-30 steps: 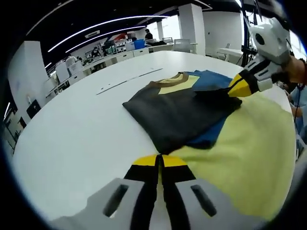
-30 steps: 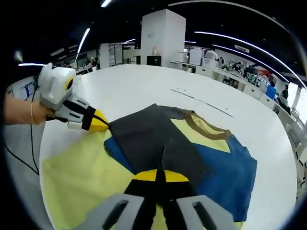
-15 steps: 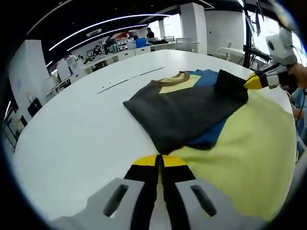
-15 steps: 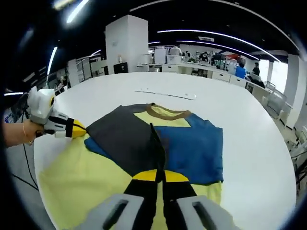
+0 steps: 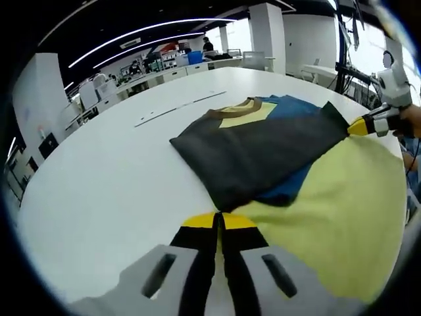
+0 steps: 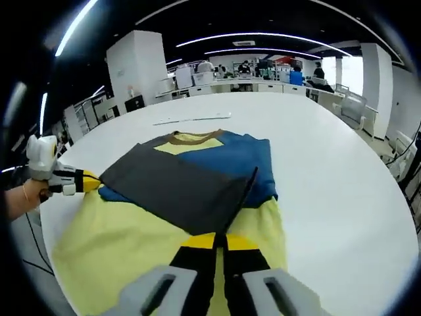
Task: Fold the garment on the visible template until the final outline fits inside the template.
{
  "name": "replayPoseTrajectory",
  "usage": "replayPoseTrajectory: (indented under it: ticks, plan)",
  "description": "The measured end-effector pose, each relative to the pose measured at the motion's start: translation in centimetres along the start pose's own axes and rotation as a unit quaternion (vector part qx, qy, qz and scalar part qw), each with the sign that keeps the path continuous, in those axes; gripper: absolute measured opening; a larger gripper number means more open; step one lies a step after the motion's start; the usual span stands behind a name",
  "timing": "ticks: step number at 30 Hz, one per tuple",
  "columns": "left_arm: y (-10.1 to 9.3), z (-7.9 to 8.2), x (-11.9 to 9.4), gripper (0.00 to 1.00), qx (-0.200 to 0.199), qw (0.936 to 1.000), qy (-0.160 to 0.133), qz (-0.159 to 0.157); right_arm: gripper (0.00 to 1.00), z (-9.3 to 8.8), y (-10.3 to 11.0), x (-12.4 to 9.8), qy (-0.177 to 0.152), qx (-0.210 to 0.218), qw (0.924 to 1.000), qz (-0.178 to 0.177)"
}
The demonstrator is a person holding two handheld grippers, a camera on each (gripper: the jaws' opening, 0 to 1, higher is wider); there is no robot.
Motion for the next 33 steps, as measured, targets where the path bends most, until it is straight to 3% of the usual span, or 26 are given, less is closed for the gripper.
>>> replayPoseTrajectory:
  ticks: [4,7,12,16,19,25,33]
  plan:
    - [0.0,0.0,-0.1,0.00,0.001,1.0000,0.000,0.001,0.00,0.0,-0.3,-0.1,0.000,0.008,1.0000,-0.004]
    - [-0.1,0.2,-0.2,0.01,-0.011,0.9998,-0.013,-0.008,0.06,0.1,-0.5,-0.4,-0.004,0.005,1.0000,-0.007]
    - [-0.2,0.1,-0.9,0.24,-0.034,0.9984,-0.035,-0.028,0.35,0.9,-0.2,-1.3,-0.014,-0.020,0.9994,0.024]
    - [-0.3,0.2,-1.6,0.42,-0.035,0.9973,-0.051,-0.039,0.65,1.5,0.5,-2.0,-0.018,-0.013,0.9975,0.067]
    - [-0.7,0.5,-2.3,0.59,-0.039,0.9952,-0.069,-0.057,0.78,1.9,1.5,-2.7,-0.023,-0.012,0.9930,0.115]
    - [-1.5,0.4,-3.9,0.78,-0.003,0.9936,-0.086,-0.074,0.98,1.6,2.9,-4.2,-0.006,-0.099,0.9828,0.156]
    - [-3.3,-1.4,-5.6,0.91,0.024,0.9905,-0.083,-0.107,1.00,-0.6,3.0,-5.9,0.030,-0.189,0.9633,0.189]
Point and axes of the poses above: the point that each gripper's makers call its tool centre point, and the gripper's own axes: x roughly forward along the fingers, y roughly to its left, z roughly out of its top, the point moved 4 cm from there along -x, roughly backward along the fingers, and after that the axes turned 13 degrees about y, right-handed, at the moved point
